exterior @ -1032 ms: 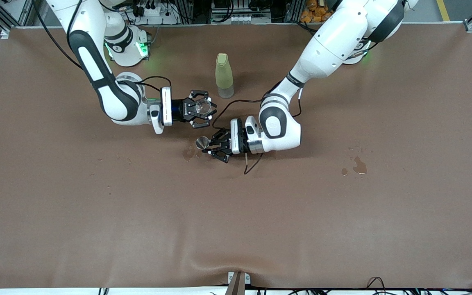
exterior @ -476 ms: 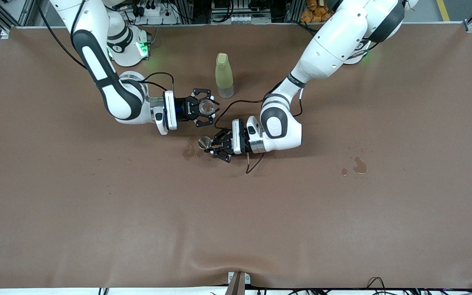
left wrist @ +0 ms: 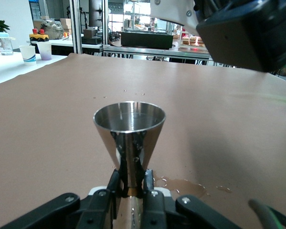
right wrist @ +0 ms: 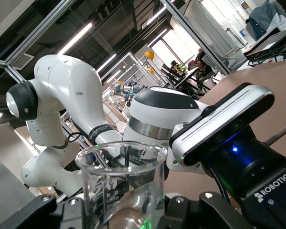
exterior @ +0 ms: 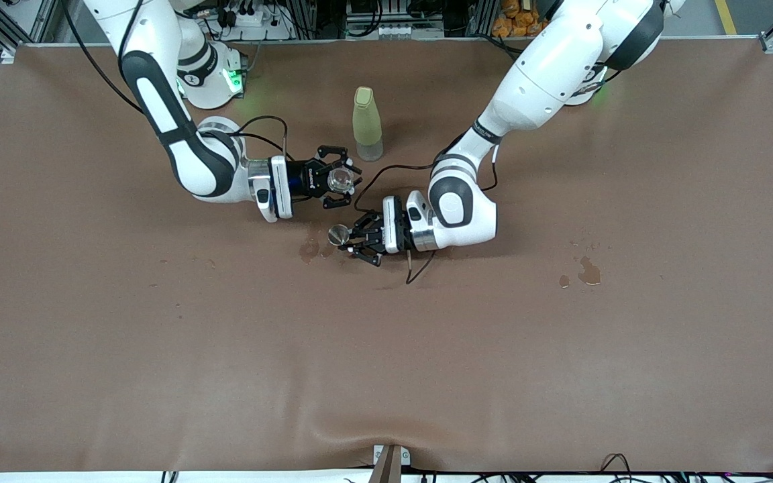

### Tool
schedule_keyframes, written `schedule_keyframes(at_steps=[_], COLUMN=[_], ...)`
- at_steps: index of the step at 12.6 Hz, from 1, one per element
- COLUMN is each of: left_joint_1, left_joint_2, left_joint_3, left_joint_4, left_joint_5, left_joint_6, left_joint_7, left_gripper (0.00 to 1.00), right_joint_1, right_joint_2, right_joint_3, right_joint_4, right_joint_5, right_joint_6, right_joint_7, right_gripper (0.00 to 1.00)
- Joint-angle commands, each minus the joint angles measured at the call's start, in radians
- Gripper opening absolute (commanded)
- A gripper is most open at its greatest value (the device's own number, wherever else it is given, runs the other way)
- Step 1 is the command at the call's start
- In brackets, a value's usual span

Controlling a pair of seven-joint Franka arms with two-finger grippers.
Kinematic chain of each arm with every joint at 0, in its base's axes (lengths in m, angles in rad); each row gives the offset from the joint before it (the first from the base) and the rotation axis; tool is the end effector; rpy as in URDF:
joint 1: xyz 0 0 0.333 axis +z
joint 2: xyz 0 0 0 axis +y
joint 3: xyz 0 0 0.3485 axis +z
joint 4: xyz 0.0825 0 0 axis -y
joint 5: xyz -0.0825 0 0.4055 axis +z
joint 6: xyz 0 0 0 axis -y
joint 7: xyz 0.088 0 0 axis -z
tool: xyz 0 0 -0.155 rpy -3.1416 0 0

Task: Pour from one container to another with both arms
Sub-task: 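Tilt the beaker with the right gripper, pouring liquid into the jigger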

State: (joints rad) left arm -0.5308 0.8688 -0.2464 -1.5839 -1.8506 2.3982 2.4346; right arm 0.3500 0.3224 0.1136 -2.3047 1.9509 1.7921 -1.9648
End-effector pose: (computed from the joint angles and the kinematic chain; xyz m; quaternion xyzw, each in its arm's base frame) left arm 0.5381 -0.5467 0.1299 0.5990 -0.5448 0.4024 0.4271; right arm 0.4485 0.3609 0.2503 -0.6338 -0.2968 -0.2894 0.6530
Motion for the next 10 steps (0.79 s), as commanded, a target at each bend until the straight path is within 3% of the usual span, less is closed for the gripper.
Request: schedule_keyframes(at_steps=[1,10], left_joint_1=[0.005,0.034], left_joint_2=[-0.028,-0.070], left_joint_3=[-0.011,-0.027], left_joint_4=[-0.031,-0.094], left_joint_5=[-0.018,-0.022], left_joint_6=[0.010,-0.002], left_joint_7=[0.018,0.034], left_gripper=[0.00,0.00], right_joint_1=[0.017,0.024], right_joint_2=[0.000,0.004], right_joint_3=[-0.003,-0.003], right_joint_4=[0.002,0.007], right_joint_5=[0.046,0.055], right_joint_6=[0.004,0.001], right_joint_7=[0.064,0.208], right_gripper=[0.00,0.00])
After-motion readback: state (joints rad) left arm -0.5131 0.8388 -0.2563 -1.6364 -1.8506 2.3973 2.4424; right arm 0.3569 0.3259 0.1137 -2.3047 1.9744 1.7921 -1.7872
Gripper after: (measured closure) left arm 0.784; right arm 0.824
